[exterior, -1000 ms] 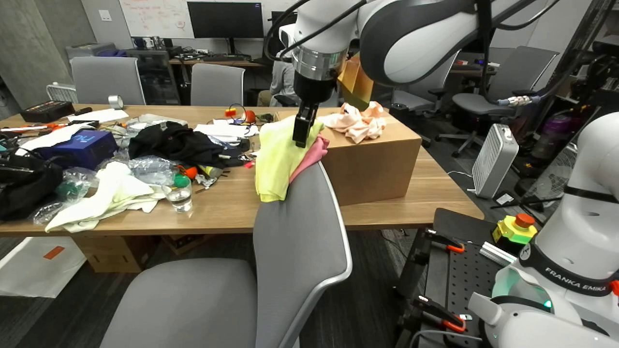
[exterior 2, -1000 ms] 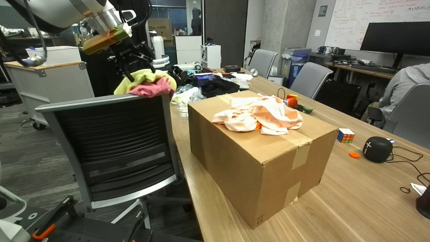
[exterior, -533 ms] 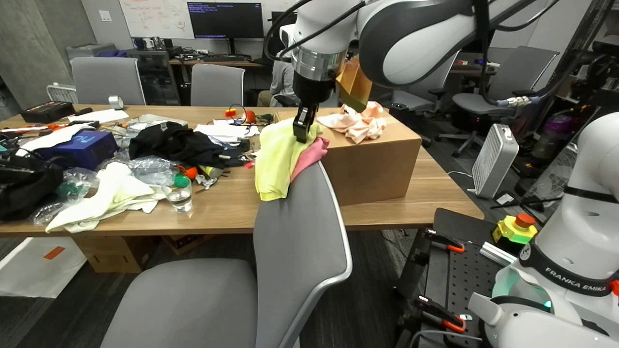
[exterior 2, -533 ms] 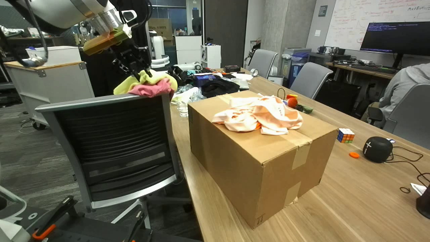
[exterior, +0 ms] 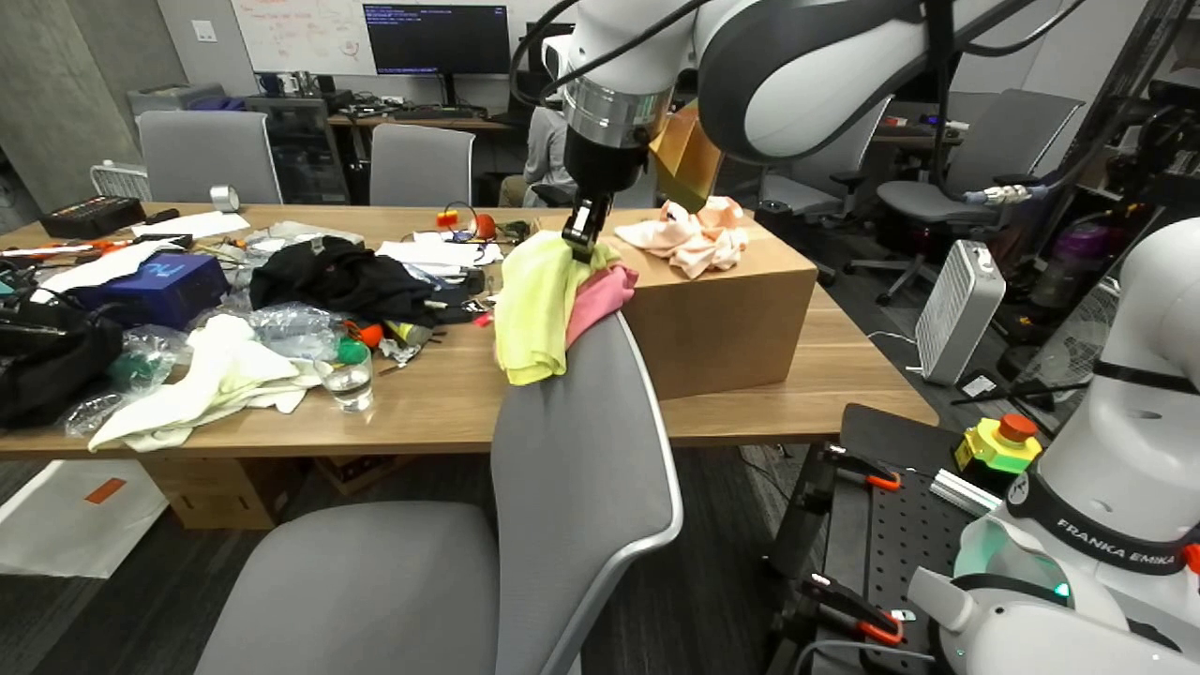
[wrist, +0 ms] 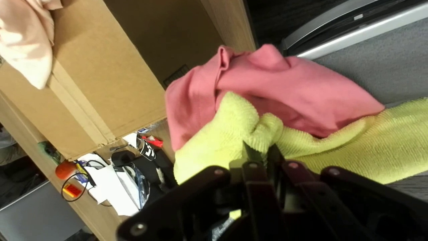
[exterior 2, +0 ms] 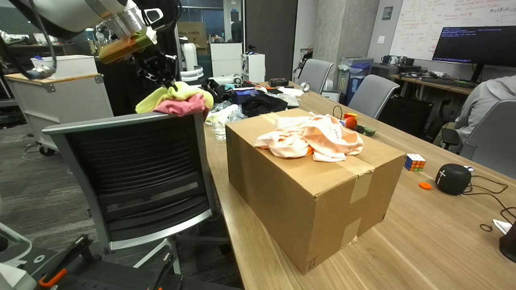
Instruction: Move the orange and green shirts from the chair to the box
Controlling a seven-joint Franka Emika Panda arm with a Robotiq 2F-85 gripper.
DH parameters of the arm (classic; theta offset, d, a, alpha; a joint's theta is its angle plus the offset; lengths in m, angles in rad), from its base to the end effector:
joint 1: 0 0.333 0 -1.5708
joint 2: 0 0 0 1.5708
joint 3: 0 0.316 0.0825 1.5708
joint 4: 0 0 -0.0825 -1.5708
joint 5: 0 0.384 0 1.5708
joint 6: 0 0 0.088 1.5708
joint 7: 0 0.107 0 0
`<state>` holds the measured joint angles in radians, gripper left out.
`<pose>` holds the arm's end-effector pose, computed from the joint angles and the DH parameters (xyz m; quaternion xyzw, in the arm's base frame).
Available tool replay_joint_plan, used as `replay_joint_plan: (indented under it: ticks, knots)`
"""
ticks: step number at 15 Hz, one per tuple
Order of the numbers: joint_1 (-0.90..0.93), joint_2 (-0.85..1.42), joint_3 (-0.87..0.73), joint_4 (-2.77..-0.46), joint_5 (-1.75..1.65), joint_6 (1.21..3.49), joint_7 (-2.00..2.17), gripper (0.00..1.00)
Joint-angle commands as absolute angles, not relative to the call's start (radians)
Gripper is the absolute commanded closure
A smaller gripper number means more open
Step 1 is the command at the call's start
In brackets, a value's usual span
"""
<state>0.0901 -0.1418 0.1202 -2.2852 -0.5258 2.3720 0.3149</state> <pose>0.5049 0.1032 0.4353 0.9651 0.1150 0.1587 0.1738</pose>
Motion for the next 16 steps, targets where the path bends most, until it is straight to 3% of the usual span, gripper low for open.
replay_joint_plan:
  ticks: [1,9,16]
  knots:
    - [0.080,-0.184,0.129,-2.288,-0.505,2.402,0.315,0.97]
    - [0.096,-0.268,0.149,-2.234,-0.408,2.394,0.273,0.98]
    - [0.111,-0.288,0.180,-2.025,-0.259,2.259,0.210,0.98]
